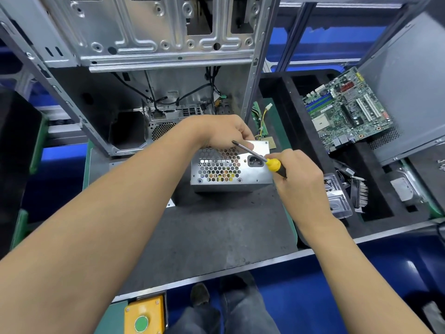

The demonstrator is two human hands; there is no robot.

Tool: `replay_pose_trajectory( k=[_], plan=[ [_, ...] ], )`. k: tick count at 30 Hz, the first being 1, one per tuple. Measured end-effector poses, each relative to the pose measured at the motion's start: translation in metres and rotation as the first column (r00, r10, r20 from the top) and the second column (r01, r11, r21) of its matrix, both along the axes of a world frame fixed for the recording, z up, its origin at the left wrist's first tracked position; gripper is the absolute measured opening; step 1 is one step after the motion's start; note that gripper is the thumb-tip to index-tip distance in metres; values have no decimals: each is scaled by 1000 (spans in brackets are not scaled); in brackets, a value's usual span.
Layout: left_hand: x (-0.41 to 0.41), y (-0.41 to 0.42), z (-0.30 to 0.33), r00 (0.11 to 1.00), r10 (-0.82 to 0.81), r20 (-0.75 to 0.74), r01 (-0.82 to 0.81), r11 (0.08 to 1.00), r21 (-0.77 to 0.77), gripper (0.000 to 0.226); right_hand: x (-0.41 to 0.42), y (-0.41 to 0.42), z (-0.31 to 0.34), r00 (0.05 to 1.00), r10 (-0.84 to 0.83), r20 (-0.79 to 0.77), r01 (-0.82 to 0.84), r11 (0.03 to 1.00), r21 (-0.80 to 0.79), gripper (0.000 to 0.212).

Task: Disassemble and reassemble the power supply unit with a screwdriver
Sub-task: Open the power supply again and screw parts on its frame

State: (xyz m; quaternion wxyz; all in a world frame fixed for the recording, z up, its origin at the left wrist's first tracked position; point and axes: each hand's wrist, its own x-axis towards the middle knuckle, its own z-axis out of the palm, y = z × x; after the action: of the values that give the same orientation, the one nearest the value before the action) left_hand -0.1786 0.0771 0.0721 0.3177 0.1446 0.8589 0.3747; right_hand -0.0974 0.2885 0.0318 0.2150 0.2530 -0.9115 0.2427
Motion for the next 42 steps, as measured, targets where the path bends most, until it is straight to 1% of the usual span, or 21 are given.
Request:
replay_pose_trajectory(
  k=[2, 4, 7, 9, 11, 17, 25, 29, 32, 34, 37, 40, 42],
  plan=[
    [0, -1, -1, 1000, -3, -4, 3, 1000, 1, 18, 0, 0, 0, 1000, -15, 8, 16, 1000, -21, 5],
    [-1, -1, -1, 1000, -3, -5, 3, 1000, 7, 17, -1, 0, 0, 998, -51, 41, 53, 997, -47, 16],
    [-1, -1, -2, 1000, 29, 1, -29, 999, 18, 24, 0, -1, 0, 988, -61, 140, 81, 987, -139, 22],
    [-2, -1, -4, 999, 32, 16, -33, 999, 33, 23, 1, -1, 0, 974, -64, 217, 112, 970, -217, 24],
    [-2, -1, -5, 999, 35, 40, -37, 998, 48, 19, 2, -1, 0, 966, -75, 247, 141, 954, -263, 23],
    [-3, -1, -6, 998, 39, 59, -42, 997, 59, 18, 4, -3, 1, 951, -89, 295, 176, 943, -284, 21],
    [-3, -2, -6, 998, 40, 58, -43, 997, 59, 17, 4, -5, 2, 956, -78, 283, 157, 951, -266, 18],
    [-3, -2, -5, 997, 40, 64, -43, 998, 48, 21, 3, -4, 6, 941, -130, 311, 247, 893, -375, 14],
    [-5, -3, -5, 998, 36, 55, -38, 998, 41, 21, -1, -7, 15, 947, -111, 300, 240, 868, -435, 18],
    [-6, -3, -5, 999, 32, 43, -34, 999, 32, 18, -5, -11, 19, 952, -84, 293, 205, 887, -413, 18],
    [-7, -2, -4, 999, 23, 25, -24, 999, 24, 18, -7, -22, 18, 952, -39, 303, 143, 934, -328, 19],
    [-8, -2, -4, 1000, 13, 14, -13, 1000, 23, 18, -4, -33, 10, 981, -41, 190, 87, 967, -240, 24],
    [-9, -3, -3, 1000, 7, 20, -8, 999, 42, 13, -1, -40, 6, 985, -76, 154, 109, 971, -215, 25]
  ],
)
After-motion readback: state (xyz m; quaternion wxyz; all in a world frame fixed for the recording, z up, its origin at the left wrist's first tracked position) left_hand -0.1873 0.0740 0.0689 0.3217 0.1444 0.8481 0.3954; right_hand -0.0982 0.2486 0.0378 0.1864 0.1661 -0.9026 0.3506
